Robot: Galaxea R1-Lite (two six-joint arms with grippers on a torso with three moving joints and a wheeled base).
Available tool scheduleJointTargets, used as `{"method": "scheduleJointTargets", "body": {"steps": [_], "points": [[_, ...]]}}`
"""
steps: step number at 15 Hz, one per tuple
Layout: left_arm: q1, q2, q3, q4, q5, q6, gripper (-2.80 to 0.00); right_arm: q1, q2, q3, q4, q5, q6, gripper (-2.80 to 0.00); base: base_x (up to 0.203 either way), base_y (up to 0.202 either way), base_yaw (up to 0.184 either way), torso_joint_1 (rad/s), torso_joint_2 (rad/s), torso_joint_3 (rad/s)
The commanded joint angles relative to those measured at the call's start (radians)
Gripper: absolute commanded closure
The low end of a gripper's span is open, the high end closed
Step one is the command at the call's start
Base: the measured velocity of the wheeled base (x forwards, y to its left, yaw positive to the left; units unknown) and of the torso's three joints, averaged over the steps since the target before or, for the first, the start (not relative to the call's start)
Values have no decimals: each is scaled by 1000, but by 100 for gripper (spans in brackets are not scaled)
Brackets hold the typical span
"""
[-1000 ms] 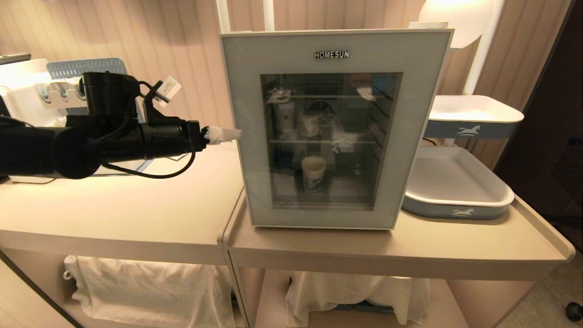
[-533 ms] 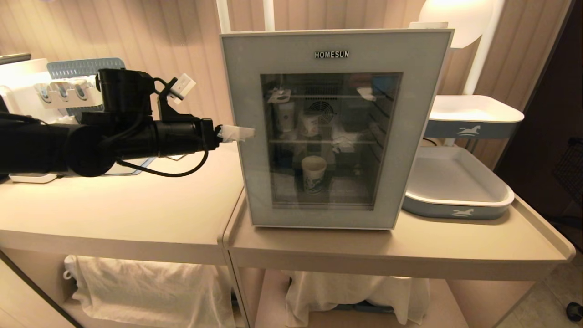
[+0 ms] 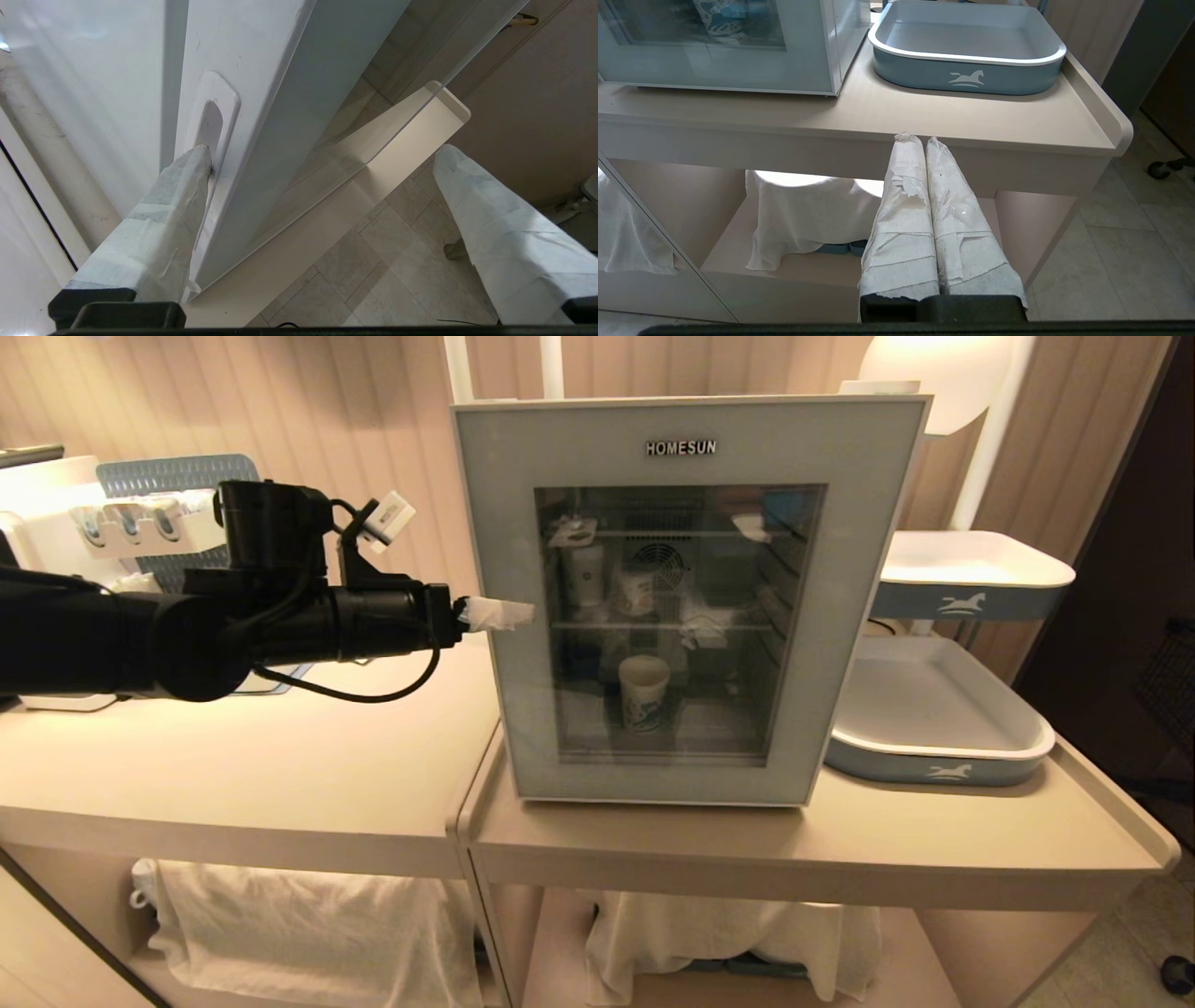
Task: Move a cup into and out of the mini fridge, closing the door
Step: Open the freezer door
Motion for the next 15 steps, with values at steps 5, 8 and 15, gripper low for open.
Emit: {"method": "scheduleJointTargets", "body": {"steps": [5,8,15], "points": [[-1,3,2,-3,1,-1,-280,0,1,0,0,0,-1,0,0,0,0,0,0,0],[-2,-5,12,-3,0,-11,-280,0,1,0,0,0,-1,0,0,0,0,0,0,0],[-18,-45,40,-1,0,-52,-280,0,1,0,0,0,-1,0,0,0,0,0,0,0]]}}
